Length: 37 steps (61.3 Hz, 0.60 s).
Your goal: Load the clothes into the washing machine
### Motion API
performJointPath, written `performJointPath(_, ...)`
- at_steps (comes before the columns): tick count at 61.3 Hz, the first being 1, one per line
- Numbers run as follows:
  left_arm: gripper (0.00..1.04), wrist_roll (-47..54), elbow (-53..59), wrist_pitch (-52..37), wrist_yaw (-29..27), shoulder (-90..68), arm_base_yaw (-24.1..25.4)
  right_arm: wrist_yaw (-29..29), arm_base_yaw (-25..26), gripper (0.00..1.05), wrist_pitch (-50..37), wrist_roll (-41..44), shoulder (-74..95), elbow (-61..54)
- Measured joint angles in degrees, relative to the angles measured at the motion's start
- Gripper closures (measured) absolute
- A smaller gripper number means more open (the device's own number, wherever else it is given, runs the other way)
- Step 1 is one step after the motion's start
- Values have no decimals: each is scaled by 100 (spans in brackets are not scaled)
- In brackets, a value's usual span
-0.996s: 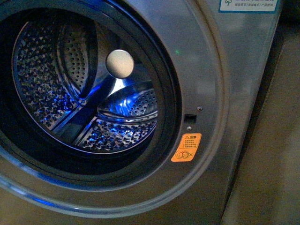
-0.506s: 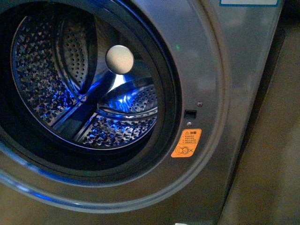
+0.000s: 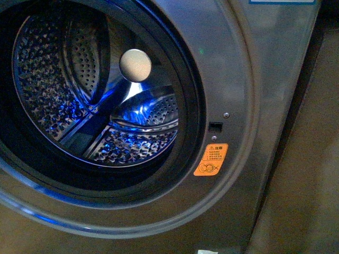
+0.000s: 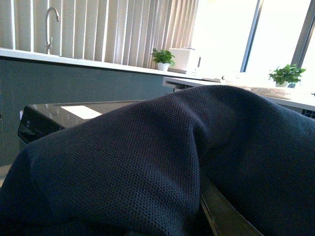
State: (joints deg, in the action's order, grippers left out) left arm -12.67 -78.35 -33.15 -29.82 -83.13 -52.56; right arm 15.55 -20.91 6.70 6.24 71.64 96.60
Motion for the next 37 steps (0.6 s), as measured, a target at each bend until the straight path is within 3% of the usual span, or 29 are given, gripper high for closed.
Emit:
performJointPath(5,8,157,15,50,-68,-4,-24,0,0,99,0,0,0,0)
performJointPath(12,28,315,52,37,-125,-11,-20,0,0,97,2,2,0,0)
performJointPath(28,64,444,79,2,-286,-11,168,24,-2,59,0,-2,-13,7)
performJointPath(37,87,391,431,-15,-223,205,525,39,-2,35,0,0,-17,11)
